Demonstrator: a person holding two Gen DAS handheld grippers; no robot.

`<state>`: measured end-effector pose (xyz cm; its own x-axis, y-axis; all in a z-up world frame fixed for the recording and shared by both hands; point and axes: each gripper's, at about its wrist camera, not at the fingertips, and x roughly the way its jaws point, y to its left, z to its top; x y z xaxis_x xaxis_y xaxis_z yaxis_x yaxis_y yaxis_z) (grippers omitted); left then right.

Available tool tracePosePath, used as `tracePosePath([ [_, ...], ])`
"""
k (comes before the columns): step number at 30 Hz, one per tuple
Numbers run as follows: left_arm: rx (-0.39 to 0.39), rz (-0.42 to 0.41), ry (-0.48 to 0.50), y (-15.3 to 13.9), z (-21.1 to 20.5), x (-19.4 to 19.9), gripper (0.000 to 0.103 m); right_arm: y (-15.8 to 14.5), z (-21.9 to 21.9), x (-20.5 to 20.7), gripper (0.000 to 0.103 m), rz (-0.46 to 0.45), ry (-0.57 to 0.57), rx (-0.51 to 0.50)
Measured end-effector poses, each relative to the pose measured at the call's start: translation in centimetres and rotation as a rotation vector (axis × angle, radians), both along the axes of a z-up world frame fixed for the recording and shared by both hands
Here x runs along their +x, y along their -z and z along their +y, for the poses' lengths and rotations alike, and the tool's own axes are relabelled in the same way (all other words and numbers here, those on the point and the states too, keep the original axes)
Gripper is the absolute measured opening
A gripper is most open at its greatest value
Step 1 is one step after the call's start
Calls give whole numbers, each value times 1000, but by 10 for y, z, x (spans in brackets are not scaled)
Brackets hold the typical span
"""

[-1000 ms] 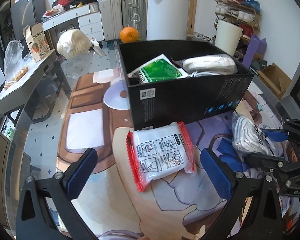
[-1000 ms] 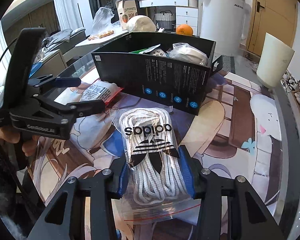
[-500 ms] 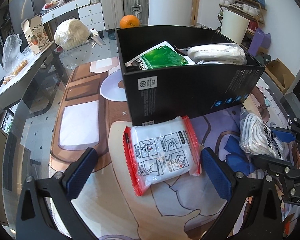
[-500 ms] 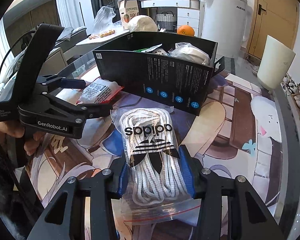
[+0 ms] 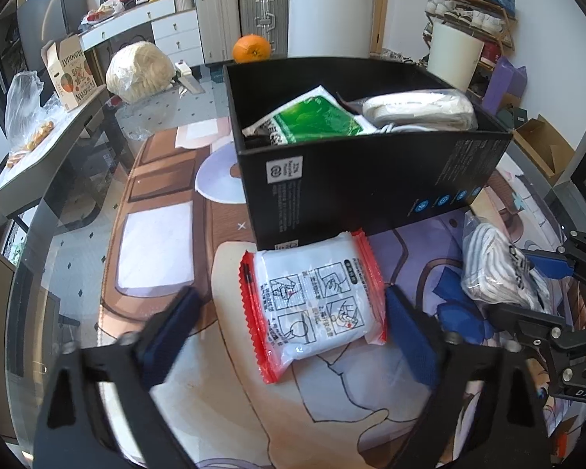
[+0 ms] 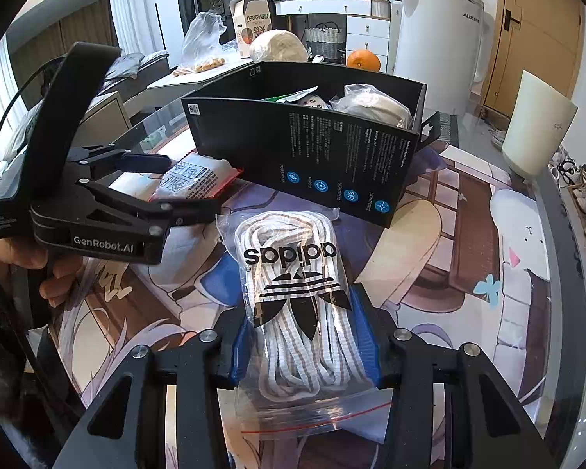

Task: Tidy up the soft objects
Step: 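Grasp the adidas-printed rope bag with the right tool while the left tool grasps the white-and-red packet, then lift the white-and-red packet and adidas rope bag over the black box with both tools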

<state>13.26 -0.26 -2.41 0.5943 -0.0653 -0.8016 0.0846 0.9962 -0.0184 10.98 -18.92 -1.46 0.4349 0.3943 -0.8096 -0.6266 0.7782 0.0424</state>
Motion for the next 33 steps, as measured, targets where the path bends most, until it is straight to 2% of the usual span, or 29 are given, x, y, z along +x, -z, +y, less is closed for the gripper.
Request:
tracePosePath([
  [2, -1, -15, 11, -2, -2, -2, 64, 0, 0, 0, 45, 0, -1, 1],
  [5, -1, -33, 39, -5, -5, -6, 55, 0, 0, 0, 45, 0, -1, 0],
  [8, 7, -56, 45, -8, -5, -11, 53, 0, 1, 1, 45, -3, 0, -1],
  [20, -59, -182, 57, -38, 3, -38, 52, -12, -1, -4, 41, -52, -11, 16],
  [25, -94, -230, 58, -55, 8, -44, 52, -30, -8, -5, 41, -94, -8, 33],
  [33, -104, -280, 52, -72, 8, -42, 52, -62, -8, -1, 41, -170, 2, 49],
])
